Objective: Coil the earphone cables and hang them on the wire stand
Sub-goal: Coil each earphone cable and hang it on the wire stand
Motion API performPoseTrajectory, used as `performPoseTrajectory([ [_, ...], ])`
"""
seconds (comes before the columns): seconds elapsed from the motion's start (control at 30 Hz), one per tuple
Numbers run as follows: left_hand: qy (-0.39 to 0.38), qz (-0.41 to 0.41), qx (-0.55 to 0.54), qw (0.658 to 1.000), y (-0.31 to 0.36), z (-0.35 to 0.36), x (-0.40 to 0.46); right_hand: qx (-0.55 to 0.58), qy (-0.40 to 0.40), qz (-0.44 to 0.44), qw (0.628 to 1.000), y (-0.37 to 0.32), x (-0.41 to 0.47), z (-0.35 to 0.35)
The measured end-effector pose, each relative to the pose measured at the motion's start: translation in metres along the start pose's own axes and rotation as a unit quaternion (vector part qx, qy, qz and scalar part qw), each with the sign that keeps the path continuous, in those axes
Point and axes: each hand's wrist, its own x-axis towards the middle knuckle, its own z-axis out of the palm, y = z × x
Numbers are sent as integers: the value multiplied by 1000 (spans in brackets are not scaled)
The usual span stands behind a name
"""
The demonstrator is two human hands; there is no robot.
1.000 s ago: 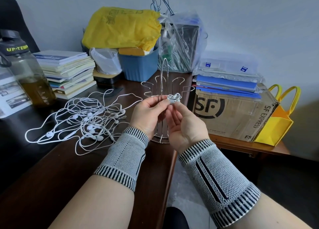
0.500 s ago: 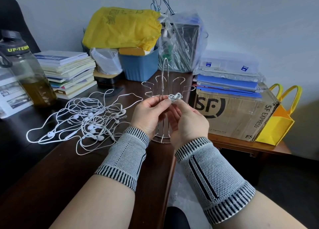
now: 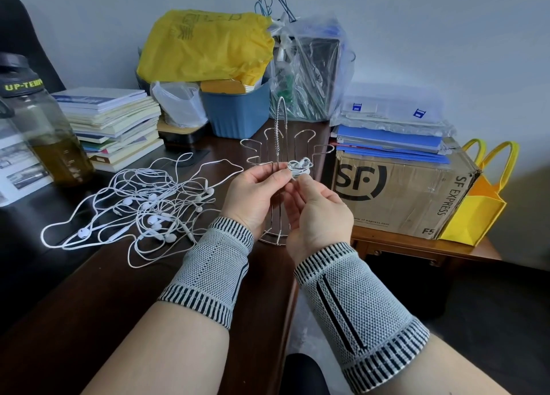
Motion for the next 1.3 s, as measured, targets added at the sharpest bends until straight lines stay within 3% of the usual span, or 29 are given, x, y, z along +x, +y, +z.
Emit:
performPoseTrajectory([
  [0.47,-3,3,-1,1000,1,-4,-1,-21,-6,17,1000,2,-6,2],
  [1.0,1,9,-17,1000,-2,-6,0,-94,-13,-26,995,1,3,1],
  [1.1,-7,10,-12,1000,-2,-5,0,-205,-1,-123,971,6,13,-3],
  [1.3,-12,14,3,1000,-1,-3,-2,-394,5,-278,876,5,18,-11],
])
